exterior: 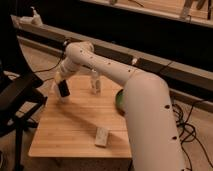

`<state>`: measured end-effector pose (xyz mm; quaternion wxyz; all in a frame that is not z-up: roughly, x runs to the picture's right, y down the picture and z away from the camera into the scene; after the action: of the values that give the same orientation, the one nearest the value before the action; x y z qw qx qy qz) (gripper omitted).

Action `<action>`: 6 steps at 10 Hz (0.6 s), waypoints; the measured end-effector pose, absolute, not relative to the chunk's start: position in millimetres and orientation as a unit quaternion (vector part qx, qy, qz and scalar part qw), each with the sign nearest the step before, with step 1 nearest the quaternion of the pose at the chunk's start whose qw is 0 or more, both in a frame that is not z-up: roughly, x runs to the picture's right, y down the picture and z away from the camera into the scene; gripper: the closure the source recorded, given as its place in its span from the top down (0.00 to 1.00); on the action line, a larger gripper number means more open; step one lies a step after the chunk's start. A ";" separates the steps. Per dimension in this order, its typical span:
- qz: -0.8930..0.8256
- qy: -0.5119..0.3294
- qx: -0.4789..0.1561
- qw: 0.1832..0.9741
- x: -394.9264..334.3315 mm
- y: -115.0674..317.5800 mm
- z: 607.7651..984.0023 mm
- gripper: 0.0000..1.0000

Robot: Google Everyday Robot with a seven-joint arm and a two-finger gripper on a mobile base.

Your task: Place the eraser in the ceramic cup

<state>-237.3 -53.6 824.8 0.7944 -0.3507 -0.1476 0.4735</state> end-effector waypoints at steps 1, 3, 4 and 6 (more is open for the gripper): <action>0.474 -0.148 -0.352 0.793 -240.0 -49.6 828.1 0.27; 0.473 -0.150 -0.349 0.795 -244.5 -44.7 834.1 0.10; 0.472 -0.153 -0.341 0.798 -242.9 -47.4 832.9 0.04; 0.467 -0.169 -0.319 0.807 -250.0 -63.2 822.4 0.00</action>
<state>-250.0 -63.2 822.4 0.8074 -0.3188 -0.1689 0.4668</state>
